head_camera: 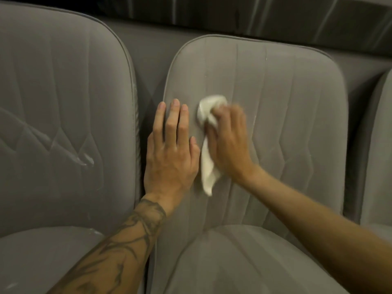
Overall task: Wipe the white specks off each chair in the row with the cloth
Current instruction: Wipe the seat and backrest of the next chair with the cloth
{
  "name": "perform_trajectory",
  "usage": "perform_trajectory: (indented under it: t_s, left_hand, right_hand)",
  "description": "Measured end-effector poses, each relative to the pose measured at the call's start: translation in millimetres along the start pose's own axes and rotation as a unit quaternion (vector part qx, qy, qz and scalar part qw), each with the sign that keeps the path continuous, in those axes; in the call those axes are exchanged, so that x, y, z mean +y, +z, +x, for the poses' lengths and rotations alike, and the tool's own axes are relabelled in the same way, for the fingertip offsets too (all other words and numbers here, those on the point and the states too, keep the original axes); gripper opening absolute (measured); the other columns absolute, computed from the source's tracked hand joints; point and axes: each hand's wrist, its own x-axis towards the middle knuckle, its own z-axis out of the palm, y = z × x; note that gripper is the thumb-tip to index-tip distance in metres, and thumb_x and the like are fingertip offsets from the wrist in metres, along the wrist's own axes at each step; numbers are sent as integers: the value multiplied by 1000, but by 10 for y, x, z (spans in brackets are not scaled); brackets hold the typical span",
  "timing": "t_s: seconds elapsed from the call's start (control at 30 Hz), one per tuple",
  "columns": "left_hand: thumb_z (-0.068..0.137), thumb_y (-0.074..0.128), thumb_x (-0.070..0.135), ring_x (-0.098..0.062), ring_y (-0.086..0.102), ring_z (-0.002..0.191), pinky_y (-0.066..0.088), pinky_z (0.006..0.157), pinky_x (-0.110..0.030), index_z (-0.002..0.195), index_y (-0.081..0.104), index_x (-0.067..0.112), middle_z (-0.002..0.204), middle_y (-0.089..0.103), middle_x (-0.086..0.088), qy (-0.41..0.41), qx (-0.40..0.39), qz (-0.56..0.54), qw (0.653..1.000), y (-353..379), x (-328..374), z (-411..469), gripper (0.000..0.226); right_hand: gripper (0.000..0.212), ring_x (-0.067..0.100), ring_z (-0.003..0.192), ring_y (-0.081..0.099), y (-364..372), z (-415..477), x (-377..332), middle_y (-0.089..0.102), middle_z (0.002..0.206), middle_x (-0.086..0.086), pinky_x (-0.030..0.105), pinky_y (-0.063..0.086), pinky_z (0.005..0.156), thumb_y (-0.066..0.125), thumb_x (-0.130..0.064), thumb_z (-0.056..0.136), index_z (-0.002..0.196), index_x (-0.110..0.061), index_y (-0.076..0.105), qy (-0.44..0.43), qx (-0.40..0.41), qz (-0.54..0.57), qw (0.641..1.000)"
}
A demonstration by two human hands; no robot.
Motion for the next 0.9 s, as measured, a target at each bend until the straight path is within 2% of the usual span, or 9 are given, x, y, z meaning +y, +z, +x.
perform_trajectory:
  t_s: [0.1, 0.27, 0.33, 0.47, 0.57, 0.63, 0.7, 0.8, 0.9]
  left_hand:
    - [102, 50, 16, -36, 23, 156, 25, 125, -43, 158, 35, 3, 165, 33, -16, -1, -4, -13, 1000, -1, -7, -3, 60]
    - [100, 50, 15, -36, 25, 156, 30, 124, -46, 157, 38, 3, 164, 36, -16, -1, 5, -24, 1000, 3, -9, 3, 59]
    - [100, 49, 14, -36, 26, 155, 29, 124, -46, 156, 39, 3, 163, 37, -16, -1, 9, -33, 999, 11, -12, 2, 58]
    - [98, 50, 11, -35, 28, 155, 29, 125, -46, 154, 43, 1, 162, 39, -15, -7, 17, -86, 996, 6, -35, 9, 57]
    - [98, 50, 11, -30, 34, 152, 30, 123, -49, 152, 47, 5, 160, 43, -11, -23, 7, -123, 992, -78, -62, 46, 55]
    - [98, 50, 15, -26, 39, 150, 28, 122, -52, 152, 49, 10, 159, 46, -7, -7, -7, -108, 994, -200, -134, 87, 54]
    - [100, 49, 19, -23, 40, 149, 24, 123, -54, 154, 45, 12, 161, 44, -4, 37, -25, -79, 996, -304, -289, 114, 55]
    - [105, 43, 33, -26, 27, 156, 10, 127, -58, 160, 37, 17, 168, 30, -6, 33, -53, -24, 998, -396, -630, 122, 57]
    - [108, 35, 41, -27, 14, 160, 6, 126, -63, 161, 35, 20, 172, 19, -8, 44, -82, 12, 996, -367, -887, 62, 57]
  right_hand:
    - [21, 32, 93, 50, -99, -242, 66, 54, 108, 16, 42, 41, 80, 58, -12, 96, 114, -11, 48, -49, -60, -12, 997]
    - [18, 28, 90, 52, -23, 1042, 159, 57, 104, 16, 39, 43, 77, 53, -17, 95, 105, -5, 60, 55, 76, -55, 994]
    - [19, 28, 90, 53, 31, 1092, 76, 57, 105, 16, 39, 44, 78, 52, -17, 95, 106, -4, 60, 66, 87, -40, 993]
    - [16, 31, 90, 50, 65, 112, -138, 55, 102, 16, 45, 44, 79, 55, -11, 96, 111, -6, 53, 14, 5, 10, 1000]
    - [18, 27, 94, 48, -11, -389, -261, 55, 108, 13, 44, 44, 82, 55, -15, 99, 114, -14, 46, 24, -68, 14, 997]
    - [16, 28, 93, 47, -57, -149, -237, 55, 106, 14, 44, 43, 82, 52, -17, 99, 114, -15, 46, 19, -63, -1, 998]
    - [14, 31, 91, 48, -50, 402, -213, 55, 102, 17, 44, 43, 80, 51, -18, 99, 111, -11, 51, 20, -22, -13, 999]
    - [17, 26, 91, 49, -35, 1201, -226, 54, 104, 15, 42, 44, 79, 51, -18, 97, 104, -5, 57, 64, 36, -17, 997]
    - [18, 25, 94, 50, 29, 1085, -447, 53, 109, 14, 41, 45, 82, 53, -16, 96, 109, -4, 57, 50, 8, 16, 999]
